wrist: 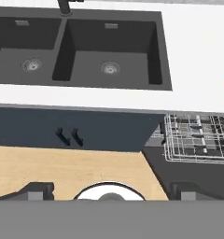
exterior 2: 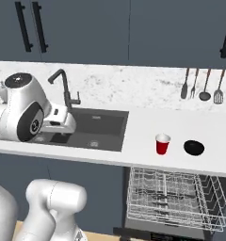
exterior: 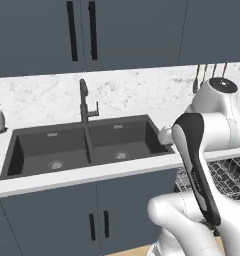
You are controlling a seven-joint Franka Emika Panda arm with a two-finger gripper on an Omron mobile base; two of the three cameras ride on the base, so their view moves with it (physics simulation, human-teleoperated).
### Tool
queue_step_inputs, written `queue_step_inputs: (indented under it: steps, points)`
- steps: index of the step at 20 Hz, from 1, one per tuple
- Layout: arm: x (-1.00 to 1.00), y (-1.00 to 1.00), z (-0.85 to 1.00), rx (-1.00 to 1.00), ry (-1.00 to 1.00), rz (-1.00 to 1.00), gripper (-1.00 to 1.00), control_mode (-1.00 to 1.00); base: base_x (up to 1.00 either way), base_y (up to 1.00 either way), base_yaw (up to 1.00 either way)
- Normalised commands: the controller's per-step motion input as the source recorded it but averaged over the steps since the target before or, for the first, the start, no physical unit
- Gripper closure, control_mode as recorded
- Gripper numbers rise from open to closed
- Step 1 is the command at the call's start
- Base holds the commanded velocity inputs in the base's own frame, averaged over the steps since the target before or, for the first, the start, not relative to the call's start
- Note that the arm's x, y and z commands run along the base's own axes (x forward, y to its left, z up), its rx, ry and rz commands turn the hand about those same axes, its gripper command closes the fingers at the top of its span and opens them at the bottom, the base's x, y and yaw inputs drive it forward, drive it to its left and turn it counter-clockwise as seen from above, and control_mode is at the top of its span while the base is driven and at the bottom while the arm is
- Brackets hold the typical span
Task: Pick up the cup and bowl from the counter, place them in the dishwasher, and close the dishwasher door.
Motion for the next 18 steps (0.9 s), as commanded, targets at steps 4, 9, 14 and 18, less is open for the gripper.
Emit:
queue_step_inputs:
  steps: [4,9,14,18]
  points:
    - [0.00,0.00,0.00,0.00,0.00,0.00,-1.00,1.00,0.00,0.45,-0.71]
    - [0.00,0.00,0.00,0.00,0.00,0.00,-1.00,1.00,0.00,0.35,-0.84]
    - [0.00,0.00,0.00,0.00,0.00,0.00,-1.00,1.00,-0.03,0.34,-0.82]
    - [0.00,0.00,0.00,0.00,0.00,0.00,-1.00,1.00,0.03,0.68,-0.60]
